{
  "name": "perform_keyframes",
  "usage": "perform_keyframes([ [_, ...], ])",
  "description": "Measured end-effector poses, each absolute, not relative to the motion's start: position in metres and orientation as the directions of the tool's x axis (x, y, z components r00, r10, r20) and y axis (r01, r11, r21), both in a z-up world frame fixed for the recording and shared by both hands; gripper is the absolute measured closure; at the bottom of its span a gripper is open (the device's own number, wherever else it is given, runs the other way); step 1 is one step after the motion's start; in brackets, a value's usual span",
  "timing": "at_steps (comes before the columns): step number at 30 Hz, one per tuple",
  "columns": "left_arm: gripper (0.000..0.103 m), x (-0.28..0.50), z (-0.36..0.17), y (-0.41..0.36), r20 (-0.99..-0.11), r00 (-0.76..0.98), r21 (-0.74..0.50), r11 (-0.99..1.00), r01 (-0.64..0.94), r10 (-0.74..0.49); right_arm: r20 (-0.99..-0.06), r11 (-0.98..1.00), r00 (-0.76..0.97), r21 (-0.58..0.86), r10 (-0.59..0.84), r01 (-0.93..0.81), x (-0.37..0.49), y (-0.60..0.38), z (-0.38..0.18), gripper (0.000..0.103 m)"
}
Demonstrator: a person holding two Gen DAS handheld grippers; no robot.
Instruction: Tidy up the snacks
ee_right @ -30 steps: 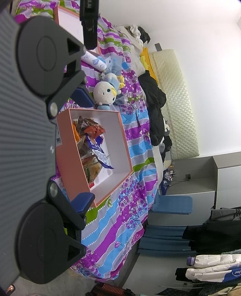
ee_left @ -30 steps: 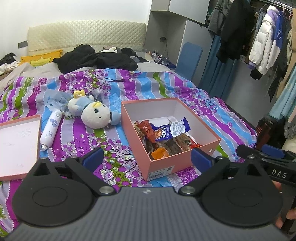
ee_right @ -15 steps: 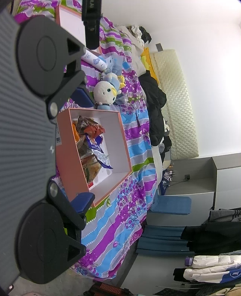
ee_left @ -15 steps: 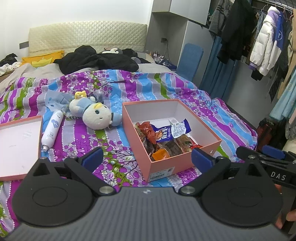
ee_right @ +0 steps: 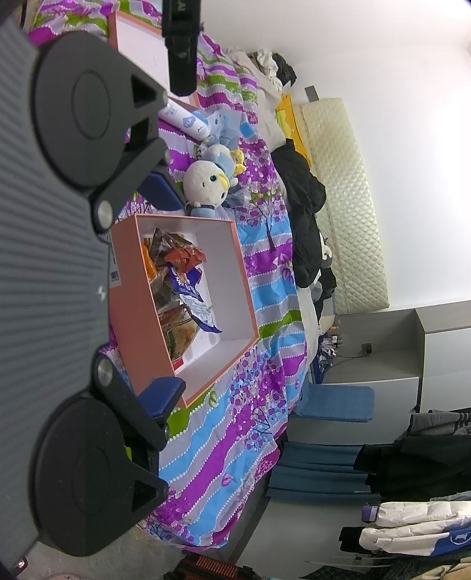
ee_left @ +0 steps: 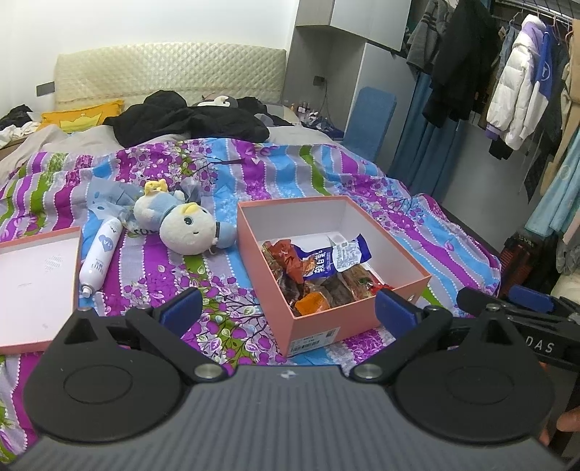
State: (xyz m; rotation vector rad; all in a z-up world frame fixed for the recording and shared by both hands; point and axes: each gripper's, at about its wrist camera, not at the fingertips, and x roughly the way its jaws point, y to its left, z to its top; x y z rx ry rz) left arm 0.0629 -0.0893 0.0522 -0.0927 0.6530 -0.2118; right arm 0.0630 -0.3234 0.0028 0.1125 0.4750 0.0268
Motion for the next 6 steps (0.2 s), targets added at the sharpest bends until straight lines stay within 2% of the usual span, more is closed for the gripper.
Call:
perform_keyframes([
  [6,0.000,0.0621,0.0521,-0.0868,-0.591,0.774,-0.153,0.974,0.167,-0.226,-0.455,0.993,0.889,0.115,0.053,-0.001,0.0634,-0.3235,0.0027,0.003],
])
